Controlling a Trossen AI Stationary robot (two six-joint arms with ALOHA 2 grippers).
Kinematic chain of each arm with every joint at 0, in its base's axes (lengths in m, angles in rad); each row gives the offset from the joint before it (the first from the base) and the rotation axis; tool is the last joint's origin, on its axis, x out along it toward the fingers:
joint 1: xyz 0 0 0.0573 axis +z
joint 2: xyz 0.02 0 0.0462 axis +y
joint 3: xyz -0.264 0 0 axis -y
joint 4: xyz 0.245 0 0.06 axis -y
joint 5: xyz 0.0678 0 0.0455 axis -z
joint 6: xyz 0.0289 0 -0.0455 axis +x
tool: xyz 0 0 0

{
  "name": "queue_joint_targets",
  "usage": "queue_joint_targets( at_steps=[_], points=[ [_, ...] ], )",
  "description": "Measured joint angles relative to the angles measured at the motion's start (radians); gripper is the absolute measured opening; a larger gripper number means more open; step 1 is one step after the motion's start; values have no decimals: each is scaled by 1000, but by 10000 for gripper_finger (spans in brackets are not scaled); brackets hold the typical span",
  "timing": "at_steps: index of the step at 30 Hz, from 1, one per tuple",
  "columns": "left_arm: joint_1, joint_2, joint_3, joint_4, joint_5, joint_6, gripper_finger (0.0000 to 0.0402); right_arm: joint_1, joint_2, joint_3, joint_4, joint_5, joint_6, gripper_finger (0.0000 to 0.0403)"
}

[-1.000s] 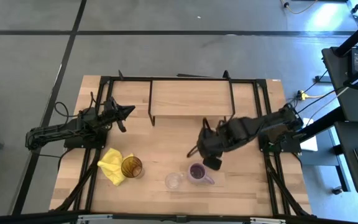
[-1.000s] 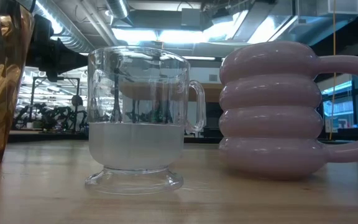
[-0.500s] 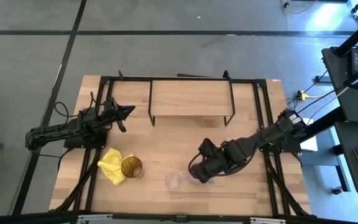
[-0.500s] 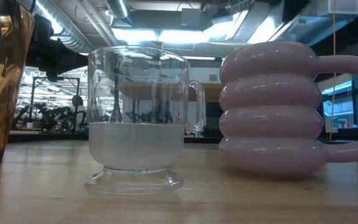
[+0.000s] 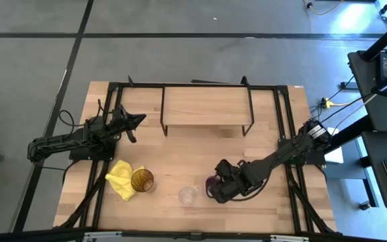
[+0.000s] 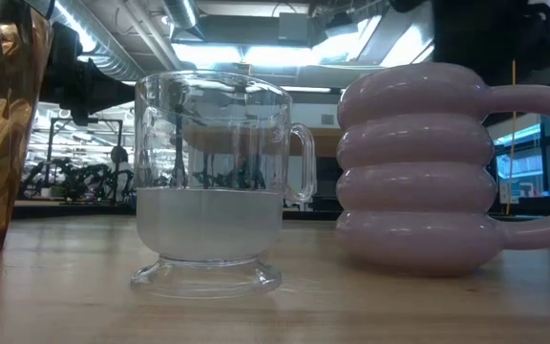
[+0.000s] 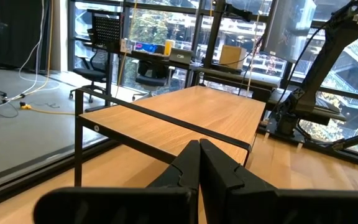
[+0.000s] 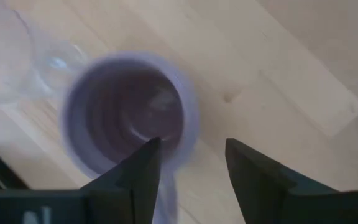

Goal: Stack small to large cups/mugs on shelf
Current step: Put the purple mug on the shelf

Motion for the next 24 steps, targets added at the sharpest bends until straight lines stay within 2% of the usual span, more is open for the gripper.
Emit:
queue_joint_targets(
  at_steps=[15,19,24],
  points=[
    [0,0,0,0,0,0,0,-46,8,-21,106,31,-91,181],
    [0,0,0,0,0,0,0,-53,14,-21,108,71,-114,181],
    [0,0,0,0,0,0,0,-69,15,-21,129,56,-162,181]
  ],
)
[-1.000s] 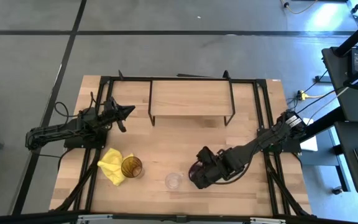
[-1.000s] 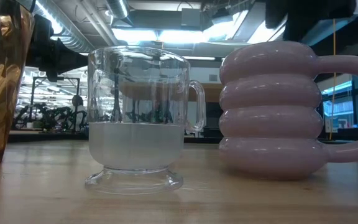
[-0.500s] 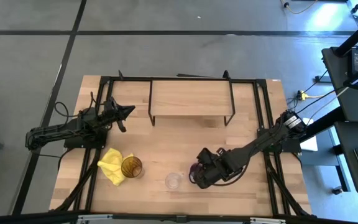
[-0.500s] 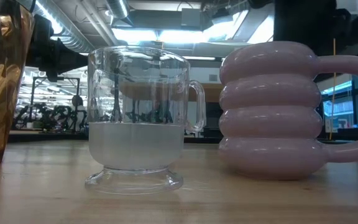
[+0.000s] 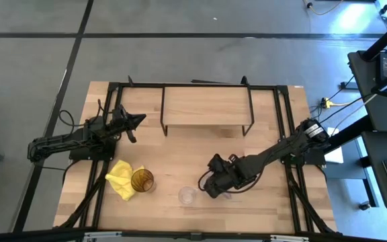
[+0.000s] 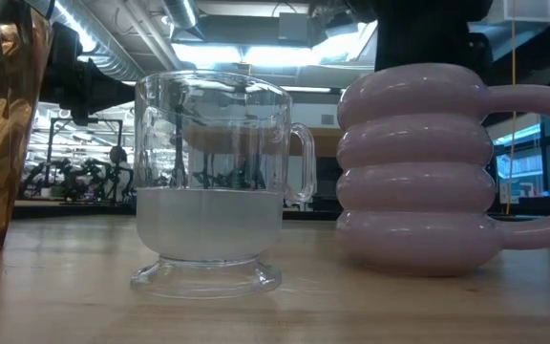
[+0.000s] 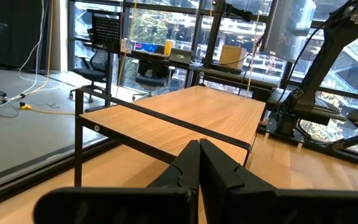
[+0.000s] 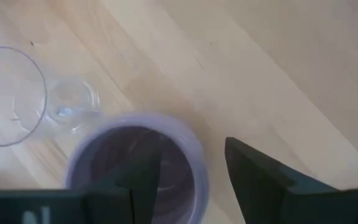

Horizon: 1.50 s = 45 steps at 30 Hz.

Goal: Stack small to large cups/mugs on shelf
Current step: Put the purple mug on the shelf

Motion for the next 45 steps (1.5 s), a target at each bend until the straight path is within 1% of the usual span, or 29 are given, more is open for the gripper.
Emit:
queue_joint_targets(
  at_steps=[3,8,14,16,19,22,28,31,34,38,45],
  points=[
    [0,0,0,0,0,0,0,-5,0,0,-1,-28,-37,181],
    [0,0,0,0,0,0,0,-5,0,3,44,8,-149,182],
    [0,0,0,0,0,0,0,-14,0,63,77,8,-315,182],
    [0,0,0,0,0,0,0,-15,0,86,117,-12,-394,182],
    [0,0,0,0,0,0,0,-20,0,98,209,-73,-484,182],
    [0,0,0,0,0,0,0,-32,4,98,259,-136,-522,182],
    [0,0,0,1,0,0,0,-55,35,100,345,-222,-593,181],
    [0,0,0,0,0,0,0,-59,51,100,389,-247,-638,181],
    [0,0,0,0,0,0,0,-73,71,100,387,-263,-675,181],
    [0,0,0,0,0,0,0,-102,113,99,387,-313,-701,181],
    [0,0,0,0,0,0,0,-123,137,98,390,-323,-742,181]
  ],
)
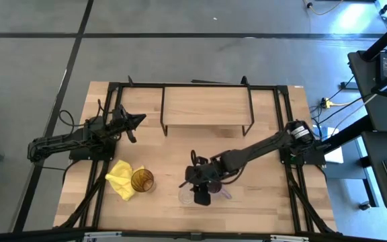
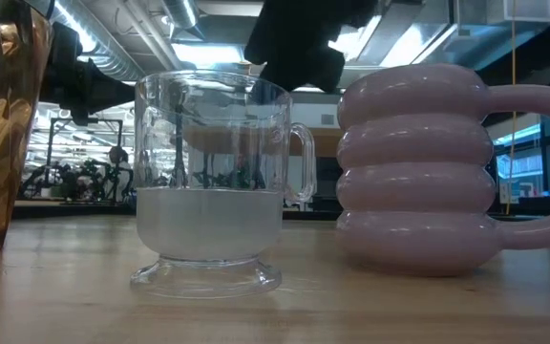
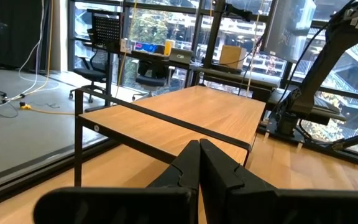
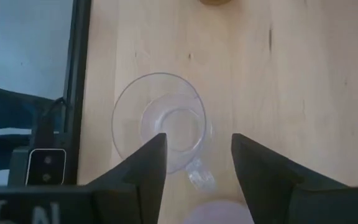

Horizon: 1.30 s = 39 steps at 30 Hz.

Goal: Stack small to large cups/mugs on shelf
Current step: Put the purple mug on the shelf

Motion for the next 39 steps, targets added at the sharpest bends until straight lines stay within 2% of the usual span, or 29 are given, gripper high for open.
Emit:
queue_joint_targets(
  at_steps=[5,10,13,15,21,23,26,31,39],
  points=[
    [0,0,0,0,0,0,0,-5,0,0,-3,6,-39,181],
    [0,0,0,0,0,0,0,-4,-1,58,-69,82,-97,181],
    [0,0,0,0,0,0,0,-12,-1,136,-225,162,-119,181],
    [0,0,0,0,0,0,0,-32,-1,190,-325,182,-71,181],
    [0,0,0,0,0,0,0,-66,-3,259,-619,150,32,181],
    [0,0,0,0,0,0,0,-65,-3,251,-680,97,44,181],
    [0,0,0,0,0,0,0,-60,-4,196,-702,42,66,181],
    [0,0,0,0,0,0,0,-44,-6,147,-661,40,87,181],
    [0,0,0,0,0,0,0,-30,-6,144,-624,31,97,181]
  ],
)
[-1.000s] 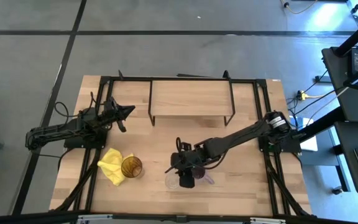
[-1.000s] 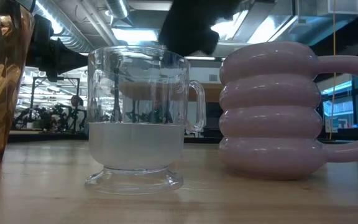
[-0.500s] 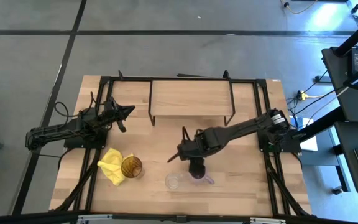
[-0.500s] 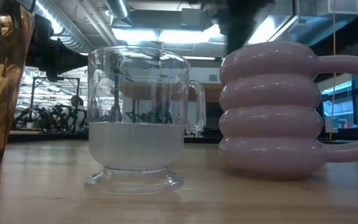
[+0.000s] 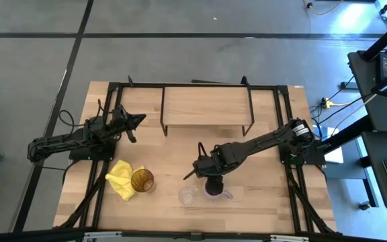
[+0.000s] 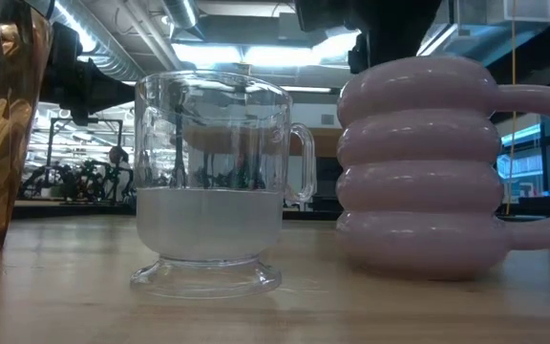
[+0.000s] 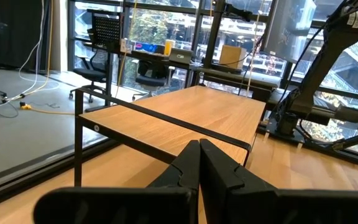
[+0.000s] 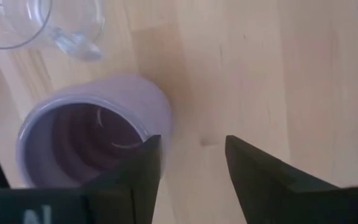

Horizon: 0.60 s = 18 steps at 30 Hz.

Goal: Stack small to large cups/mugs on shelf
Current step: Put the purple mug on the shelf

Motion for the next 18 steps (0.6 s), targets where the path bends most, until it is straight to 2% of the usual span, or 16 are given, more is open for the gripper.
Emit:
queue_joint_targets(
  at_steps=[10,18],
  points=[
    [0,0,0,0,0,0,0,-14,0,64,28,38,-31,181],
    [0,0,0,0,0,0,0,-11,-1,73,-30,-13,-57,181]
  ],
)
